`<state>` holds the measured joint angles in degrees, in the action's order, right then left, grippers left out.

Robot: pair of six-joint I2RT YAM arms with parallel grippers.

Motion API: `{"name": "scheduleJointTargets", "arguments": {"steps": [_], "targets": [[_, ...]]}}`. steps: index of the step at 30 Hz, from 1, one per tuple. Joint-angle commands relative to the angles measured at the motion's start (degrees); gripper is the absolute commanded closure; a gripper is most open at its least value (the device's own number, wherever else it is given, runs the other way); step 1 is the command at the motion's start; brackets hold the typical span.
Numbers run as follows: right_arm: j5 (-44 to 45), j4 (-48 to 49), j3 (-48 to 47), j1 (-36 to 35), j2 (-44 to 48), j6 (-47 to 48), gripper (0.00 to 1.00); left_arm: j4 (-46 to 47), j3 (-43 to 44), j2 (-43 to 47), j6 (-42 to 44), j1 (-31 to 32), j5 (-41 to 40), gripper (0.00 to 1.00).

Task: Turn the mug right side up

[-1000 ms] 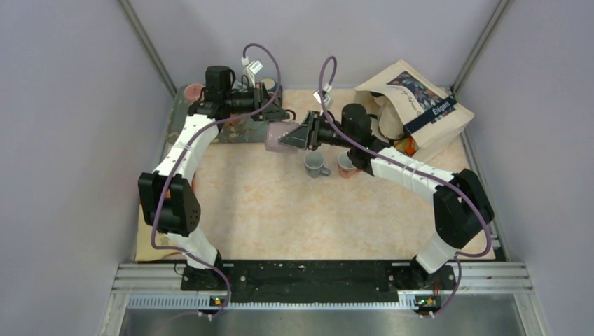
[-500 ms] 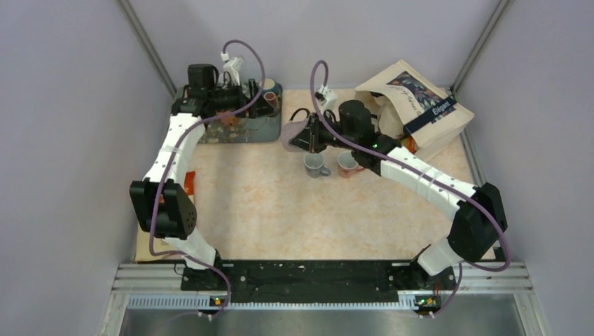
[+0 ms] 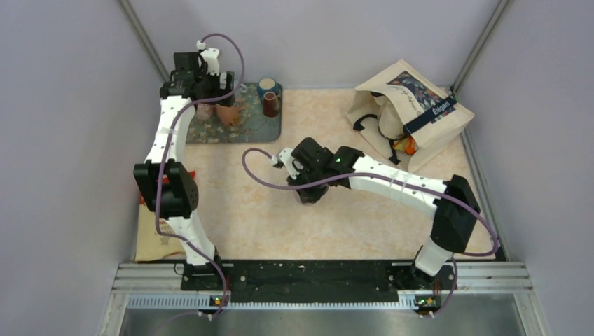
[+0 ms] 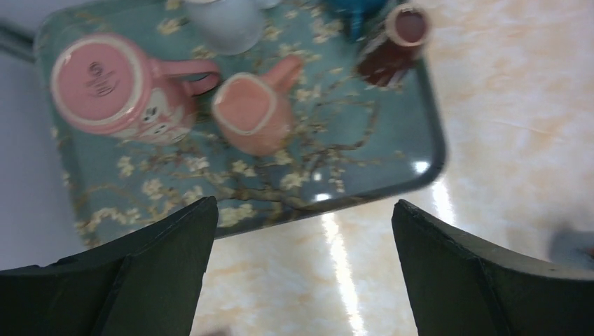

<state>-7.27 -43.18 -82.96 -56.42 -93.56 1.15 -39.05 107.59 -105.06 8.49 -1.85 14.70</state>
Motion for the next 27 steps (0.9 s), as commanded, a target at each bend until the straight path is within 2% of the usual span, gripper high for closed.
{"name": "scheduleJointTargets", "arguments": {"steps": [1, 5, 13, 19, 21, 27], "targets": [[3.3, -3.5, 2.1, -0.3, -3.4, 4.7, 1.0, -0.8, 4.9, -8.0, 3.3, -1.1, -11.7, 0.01], [5.7, -2.5, 4.4, -0.3, -6.0, 6.0, 1.0, 0.6, 9.9, -14.6, 2.9, -1.2, -16.1, 0.01], [5.7, -0.9, 7.2, -0.3, -8.6, 6.3, 1.0, 8.2, 13.3, -23.4, 1.6, -1.2, -21.1, 0.01], [7.0, -2.3, 6.6, -0.4, -12.0, 6.5, 1.0, 11.3, 14.3, -26.6, 1.8, -1.2, -16.2, 0.01], [7.0, -3.0, 5.7, -0.3, -12.7, 6.4, 0.9, 12.8, 14.3, -27.3, 2.7, -1.1, -15.0, 0.01], [6.8, -3.7, 4.8, -0.4, -11.2, 6.3, 0.52, 14.2, 16.3, -30.1, 3.1, -1.2, -10.9, 0.01]]}}
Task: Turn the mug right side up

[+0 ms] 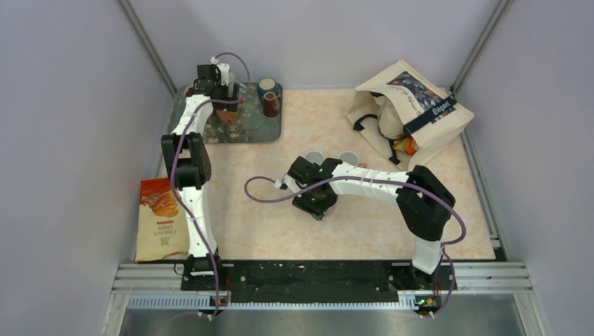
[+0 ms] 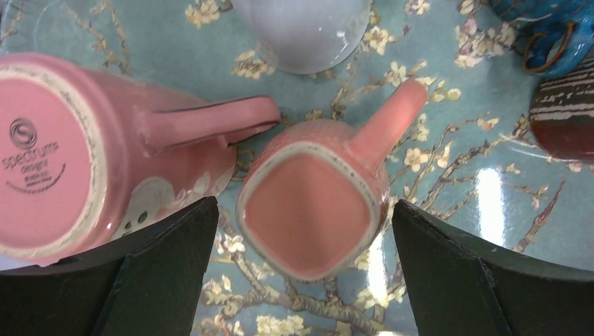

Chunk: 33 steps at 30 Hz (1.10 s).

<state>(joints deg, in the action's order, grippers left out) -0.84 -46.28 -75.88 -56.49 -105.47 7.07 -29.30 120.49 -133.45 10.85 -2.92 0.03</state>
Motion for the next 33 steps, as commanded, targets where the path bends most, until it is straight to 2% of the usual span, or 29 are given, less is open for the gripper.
{"name": "scheduleJointTargets", "arguments": {"steps": [1, 4, 6, 8, 9, 10, 11, 15, 17, 20, 22, 23, 24, 26, 29, 30, 31, 33], "targets": [[0.1, -0.6, -2.2, -0.4, 1.2, 0.4, 0.48, 4.5, 4.0, -2.2, 0.7, -0.1, 3.9, 0.01], [-0.4, -0.6, -2.1, -0.3, 2.3, 0.3, 0.41, 4.8, 5.8, -3.8, 1.0, -0.3, 4.8, 0.01], [-0.4, -0.9, -2.1, -0.4, 2.7, 0.2, 0.36, 4.7, 6.4, -4.3, 1.0, -0.4, 5.5, 0.09], [-0.3, -1.4, -2.0, -0.4, 3.3, 0.0, 0.29, 3.9, 6.3, -4.2, 1.0, -0.4, 7.0, 0.22], [-0.3, -1.4, -1.9, -0.3, 3.8, -0.1, 0.27, 3.5, 5.9, -3.8, 1.0, -0.5, 8.1, 0.32], [-0.4, -1.5, -1.8, -0.3, 4.3, -0.1, 0.26, 3.4, 5.0, -3.2, 0.9, -0.5, 9.0, 0.37], [-0.5, -1.4, -1.8, -0.3, 4.7, 0.0, 0.23, 4.1, 3.5, -2.3, 1.0, -0.8, 9.8, 0.47], [-0.8, -1.4, -2.3, -0.3, 5.7, 0.1, 0.22, 6.5, -3.8, 3.2, 2.6, -1.4, 13.0, 0.81], [-0.6, -1.4, -2.3, -0.3, 6.3, 0.2, 0.22, 5.9, -7.1, 5.8, 4.3, -1.8, 14.0, 0.92], [-0.4, -1.4, -2.1, -0.3, 7.4, 0.3, 0.21, 4.0, -14.1, 10.3, 9.5, -2.1, 15.5, 0.98], [-0.2, -1.4, -1.8, -0.3, 7.9, 0.5, 0.2, 4.1, -19.6, 13.6, 14.0, -2.2, 15.9, 0.95], [-0.1, -1.4, -1.7, -0.3, 7.9, 0.7, 0.2, 4.0, -22.2, 15.0, 16.3, -2.2, 16.9, 0.9], [0.0, -1.4, -1.8, -0.3, 7.9, 0.8, 0.2, 3.5, -24.1, 16.2, 19.2, -2.3, 18.1, 0.82], [0.3, -1.4, -2.1, -0.4, 7.8, 1.0, 0.19, 1.5, -26.0, 17.3, 23.9, -2.3, 19.8, 0.56], [-0.6, -1.2, -2.6, -0.3, 8.0, 1.0, 0.19, -3.7, -23.9, 16.9, 26.9, -2.4, 21.5, 0.21], [-0.9, -1.2, -2.6, -0.3, 8.0, 0.8, 0.19, -5.4, -22.3, 16.5, 27.5, -2.4, 22.0, 0.14], [-1.0, -1.1, -2.5, -0.3, 8.1, 0.6, 0.19, -7.2, -20.4, 16.1, 28.2, -2.4, 22.6, 0.03], [-1.1, -1.0, -2.1, -0.3, 8.6, 0.4, 0.19, -10.0, -17.1, 15.6, 30.0, -2.4, 23.8, 0.01]]}}
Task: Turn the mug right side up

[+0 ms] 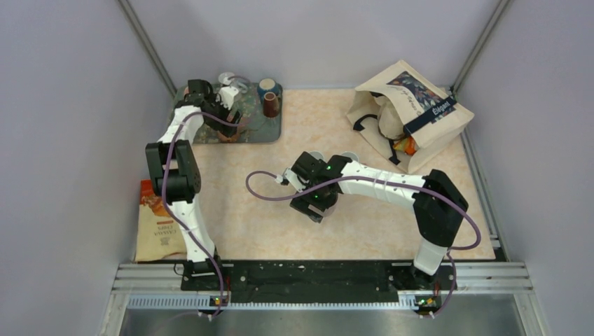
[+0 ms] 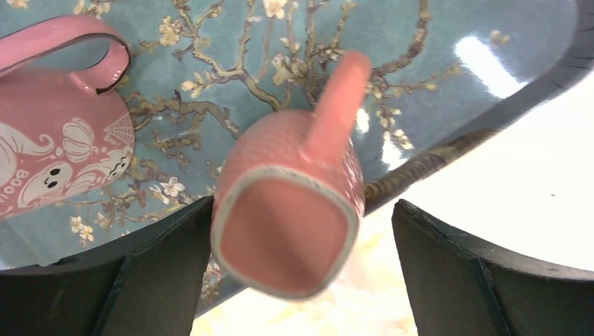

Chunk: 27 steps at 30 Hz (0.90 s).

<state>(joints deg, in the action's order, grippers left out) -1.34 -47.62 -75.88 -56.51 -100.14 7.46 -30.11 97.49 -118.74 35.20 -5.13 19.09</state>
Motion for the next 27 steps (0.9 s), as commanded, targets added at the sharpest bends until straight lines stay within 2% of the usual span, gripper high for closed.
{"name": "scheduleJointTargets", "arguments": {"steps": [1, 8, 13, 17, 20, 27], "targets": [[-0.7, 0.4, -1.9, -0.3, 3.4, 0.0, 0.19, -10.0, 7.4, 0.8, 6.6, -0.2, 5.6, 0.01], [-0.9, 0.8, -0.9, -0.3, 4.3, -0.4, 0.18, -13.4, 13.6, -0.1, 15.2, 2.5, 4.4, 0.01], [-0.8, 0.8, -0.8, -0.3, 4.4, -0.7, 0.18, -14.0, 18.3, -4.4, 15.5, 6.5, -0.5, 0.01], [-0.1, 0.8, -0.9, -0.3, 5.1, -0.9, 0.18, -17.1, 27.5, -11.3, 15.0, 7.9, -6.0, 0.01], [-0.1, 0.8, -1.3, -0.3, 5.4, -1.0, 0.18, -23.8, 35.6, -16.9, 16.5, 8.0, -7.1, 0.06], [-0.5, 0.7, -1.1, -0.3, 5.1, -1.0, 0.18, -26.2, 35.0, -18.7, 19.1, 8.3, -10.7, 0.14]]}}
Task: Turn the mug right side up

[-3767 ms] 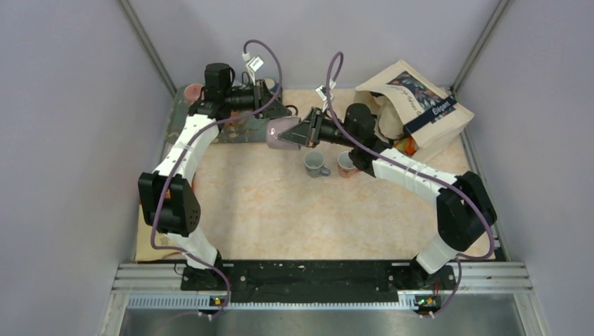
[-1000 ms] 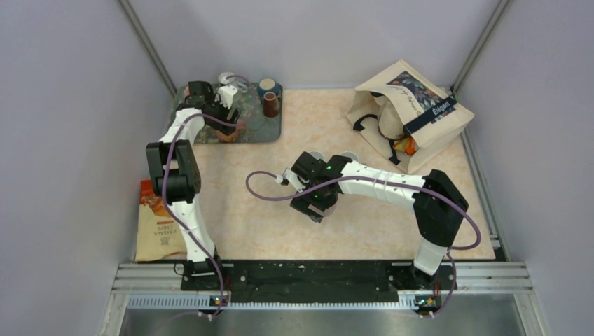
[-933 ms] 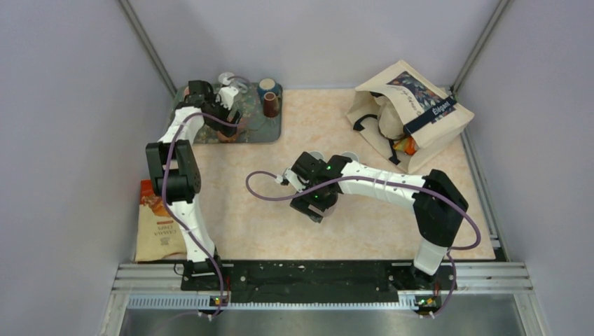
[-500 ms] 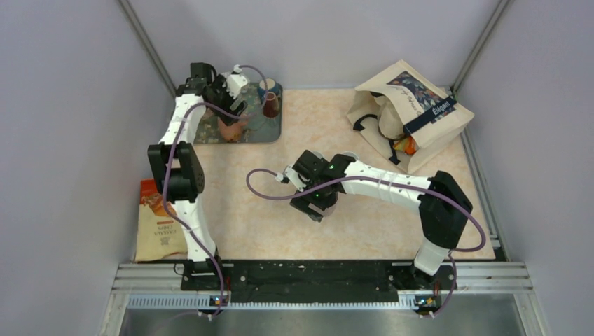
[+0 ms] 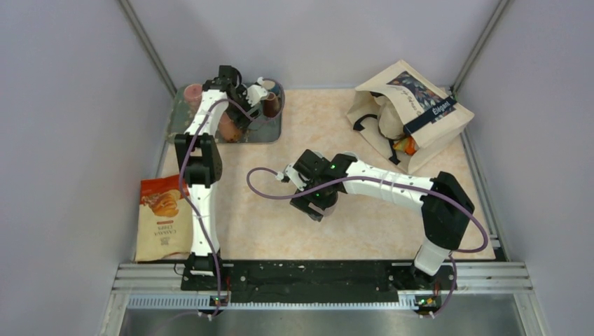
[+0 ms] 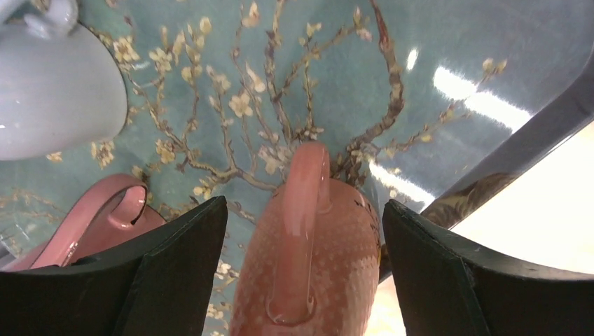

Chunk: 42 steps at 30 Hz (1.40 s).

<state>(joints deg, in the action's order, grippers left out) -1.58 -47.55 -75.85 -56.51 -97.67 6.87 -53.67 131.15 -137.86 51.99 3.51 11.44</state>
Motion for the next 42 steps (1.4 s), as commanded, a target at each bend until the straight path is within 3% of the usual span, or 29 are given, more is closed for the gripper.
{"name": "scheduleJointTargets", "arguments": {"steps": [1, 4, 6, 10, 11, 16, 21, 26, 29, 31, 34, 38, 42], "targets": [[-0.3, 0.6, -1.1, -0.3, 2.7, -0.4, 0.18, -2.2, 1.4, 0.1, 2.1, -0.3, -4.1, 0.15], [-0.2, 0.7, -1.3, -0.3, 2.8, -0.4, 0.18, -2.2, 1.4, -0.4, 2.0, -0.3, -5.4, 0.25], [-0.2, 0.7, -1.2, -0.3, 2.8, -0.4, 0.18, -2.5, 1.3, -0.5, 1.8, -0.3, -5.1, 0.39], [0.4, 0.7, -1.2, -0.3, 2.8, -0.4, 0.18, -2.9, 1.3, -0.2, 1.1, -0.3, -4.0, 0.98], [0.5, 0.6, -1.2, -0.3, 2.9, -0.4, 0.18, -2.8, 1.2, 0.1, 0.7, -0.3, -3.7, 1.0], [1.3, 0.7, -2.0, -0.3, 4.1, -1.0, 0.17, -0.3, 0.4, 3.8, -4.4, -0.5, -1.8, 1.0], [3.4, 1.4, -4.5, 0.2, 7.1, -2.1, 0.01, 5.3, -1.1, 10.5, -19.9, -1.5, 3.0, 1.0], [2.1, 5.2, -4.9, 2.9, 10.7, -4.0, 0.01, 11.1, -8.9, 19.6, -32.8, -1.9, 8.3, 1.0], [-4.2, 10.7, -4.4, 6.3, 13.5, -6.2, 0.01, 8.7, -7.7, 22.8, -39.2, -1.9, 14.0, 1.0], [-9.5, 18.2, -2.8, 8.8, 15.9, -11.1, 0.01, 6.6, -6.1, 24.6, -43.7, -1.8, 18.4, 1.0], [-18.4, 37.0, 2.7, 13.8, 19.1, -23.5, 0.01, 5.7, -6.5, 28.5, -50.2, -1.0, 24.0, 1.0], [-25.2, 75.4, 13.6, 19.6, 19.9, -47.7, 0.01, 4.8, -4.9, 32.0, -55.9, 0.8, 28.7, 1.0], [-23.7, 80.0, 11.2, 20.1, 15.7, -53.1, 0.04, 4.6, -4.1, 35.4, -59.5, 3.4, 32.9, 1.0]]}}
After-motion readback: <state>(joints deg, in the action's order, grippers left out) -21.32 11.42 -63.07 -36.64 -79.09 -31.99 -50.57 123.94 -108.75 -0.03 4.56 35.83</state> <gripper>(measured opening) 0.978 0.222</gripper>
